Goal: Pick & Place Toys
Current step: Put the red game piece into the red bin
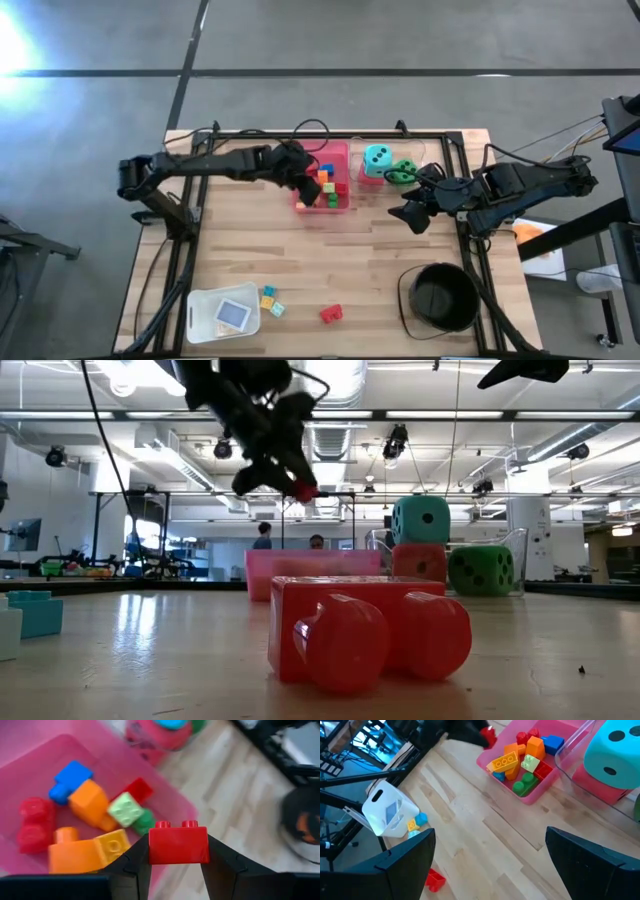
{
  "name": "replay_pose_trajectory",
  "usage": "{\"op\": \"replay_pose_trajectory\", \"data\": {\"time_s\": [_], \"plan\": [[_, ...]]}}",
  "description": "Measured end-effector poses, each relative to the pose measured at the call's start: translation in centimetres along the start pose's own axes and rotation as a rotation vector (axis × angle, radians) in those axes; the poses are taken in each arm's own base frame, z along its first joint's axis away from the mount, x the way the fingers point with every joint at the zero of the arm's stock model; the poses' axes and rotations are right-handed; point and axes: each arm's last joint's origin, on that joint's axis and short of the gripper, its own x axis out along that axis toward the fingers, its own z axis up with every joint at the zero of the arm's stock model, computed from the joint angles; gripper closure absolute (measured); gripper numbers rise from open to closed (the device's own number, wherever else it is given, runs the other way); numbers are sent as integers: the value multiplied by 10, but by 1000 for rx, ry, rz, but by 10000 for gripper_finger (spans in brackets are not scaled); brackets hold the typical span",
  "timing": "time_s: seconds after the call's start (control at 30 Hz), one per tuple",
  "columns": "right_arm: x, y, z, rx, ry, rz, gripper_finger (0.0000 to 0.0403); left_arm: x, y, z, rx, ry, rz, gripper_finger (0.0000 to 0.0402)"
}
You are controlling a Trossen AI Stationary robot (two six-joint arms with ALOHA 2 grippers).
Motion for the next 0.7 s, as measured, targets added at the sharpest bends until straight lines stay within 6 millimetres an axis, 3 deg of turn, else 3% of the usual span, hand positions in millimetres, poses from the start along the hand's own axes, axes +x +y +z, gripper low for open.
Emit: {"op": "replay_pose_trajectory", "data": {"time_s": [0.43,0.7], "plan": [[0,0,0,0,0,0,33,44,36,1,-9,104,108,269],[0,0,0,-2,-1,0,33,58,51,7,-29,135,156,269]]}}
